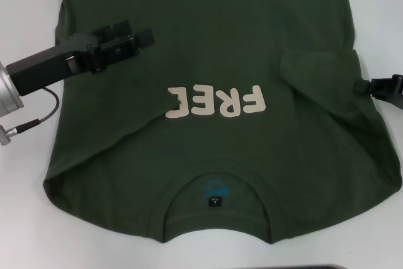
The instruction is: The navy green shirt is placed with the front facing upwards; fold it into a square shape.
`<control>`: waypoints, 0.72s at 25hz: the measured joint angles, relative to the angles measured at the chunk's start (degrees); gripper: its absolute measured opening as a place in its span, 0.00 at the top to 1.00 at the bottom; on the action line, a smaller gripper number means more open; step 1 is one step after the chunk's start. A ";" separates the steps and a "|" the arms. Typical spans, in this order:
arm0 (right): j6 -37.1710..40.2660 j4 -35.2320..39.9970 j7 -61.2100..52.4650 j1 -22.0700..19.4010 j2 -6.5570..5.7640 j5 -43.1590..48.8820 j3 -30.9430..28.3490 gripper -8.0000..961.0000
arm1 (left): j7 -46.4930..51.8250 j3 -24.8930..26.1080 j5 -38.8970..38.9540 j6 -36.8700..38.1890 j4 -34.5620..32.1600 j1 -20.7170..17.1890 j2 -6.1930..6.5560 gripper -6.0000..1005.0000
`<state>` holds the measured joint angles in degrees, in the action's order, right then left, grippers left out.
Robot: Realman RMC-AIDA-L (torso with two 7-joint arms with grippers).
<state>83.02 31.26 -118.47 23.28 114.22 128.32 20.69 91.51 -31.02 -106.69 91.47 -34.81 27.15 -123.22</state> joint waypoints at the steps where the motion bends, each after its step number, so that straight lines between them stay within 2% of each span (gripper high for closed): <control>1: 0.16 0.08 0.04 -0.12 0.01 0.00 -0.05 0.81 | 0.00 0.00 0.00 -0.06 0.00 0.00 0.00 0.11; 9: 7.13 3.49 0.32 -0.89 0.33 -0.87 -1.32 0.99 | 0.27 -0.01 0.00 -0.30 0.17 0.06 -0.10 0.11; 18: 10.71 4.69 0.45 -0.62 0.99 -0.44 -0.70 0.99 | 0.44 0.00 0.44 0.07 0.18 0.15 -0.40 0.11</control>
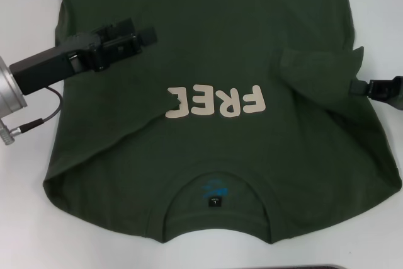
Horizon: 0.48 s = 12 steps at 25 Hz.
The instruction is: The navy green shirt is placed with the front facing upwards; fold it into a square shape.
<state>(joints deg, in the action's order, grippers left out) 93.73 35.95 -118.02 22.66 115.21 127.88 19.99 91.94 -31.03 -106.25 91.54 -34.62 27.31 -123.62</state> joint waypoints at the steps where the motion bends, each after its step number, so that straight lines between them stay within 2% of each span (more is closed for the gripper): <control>1: 0.46 0.00 0.11 -0.06 0.05 0.01 0.02 0.99 | 0.02 0.00 0.01 0.03 0.01 0.05 0.00 0.11; 12: 2.42 -0.44 1.44 -1.27 0.89 0.08 3.01 0.99 | 0.06 0.00 0.01 0.07 0.73 0.29 -0.04 0.11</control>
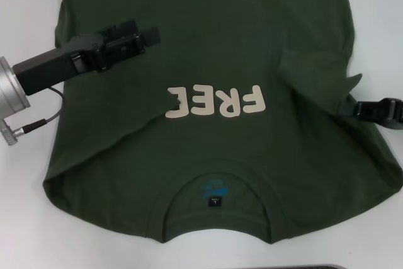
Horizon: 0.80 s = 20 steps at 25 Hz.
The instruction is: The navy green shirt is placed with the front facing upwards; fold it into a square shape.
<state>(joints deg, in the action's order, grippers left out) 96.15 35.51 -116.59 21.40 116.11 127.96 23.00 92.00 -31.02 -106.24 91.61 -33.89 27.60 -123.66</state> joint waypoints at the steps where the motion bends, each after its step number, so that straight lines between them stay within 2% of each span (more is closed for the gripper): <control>1: -0.10 -0.01 0.00 0.03 0.16 0.00 0.58 0.99 | 0.00 0.00 -0.01 0.01 0.00 0.00 0.00 0.11; 10: -0.44 -0.01 -0.01 0.97 0.99 0.01 3.02 0.99 | -0.01 0.00 -0.36 0.00 0.43 0.00 -0.08 0.11; 20: -0.55 -0.49 -0.07 2.18 1.05 0.00 3.92 0.98 | -0.12 0.00 -0.37 -0.02 0.84 -0.01 -0.09 0.12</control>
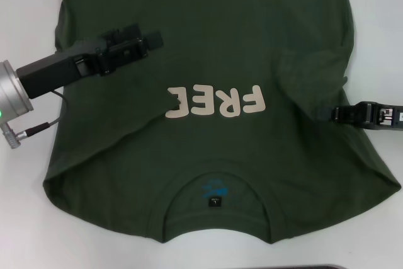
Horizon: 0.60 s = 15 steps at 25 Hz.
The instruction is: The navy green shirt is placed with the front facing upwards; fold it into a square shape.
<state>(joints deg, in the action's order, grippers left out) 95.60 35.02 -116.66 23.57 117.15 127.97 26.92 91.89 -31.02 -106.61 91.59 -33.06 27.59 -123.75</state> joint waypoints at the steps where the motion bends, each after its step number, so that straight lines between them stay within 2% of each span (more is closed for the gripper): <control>1: -0.09 -0.23 0.01 0.09 -0.02 0.00 0.11 0.98 | 0.01 0.00 0.00 0.01 0.01 -0.02 0.00 0.12; 6: -1.64 -1.81 -0.11 0.52 -0.24 0.00 2.67 0.98 | -0.09 0.00 0.00 -0.02 0.39 -0.09 0.00 0.12; 15: -2.25 -3.89 0.01 1.43 -0.56 -0.20 3.81 0.87 | -0.26 -0.01 0.01 0.02 0.54 -0.09 0.00 0.12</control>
<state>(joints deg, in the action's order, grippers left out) 93.35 31.13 -116.65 25.00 116.59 127.77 30.74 91.62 -31.03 -106.60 91.61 -32.51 27.50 -123.75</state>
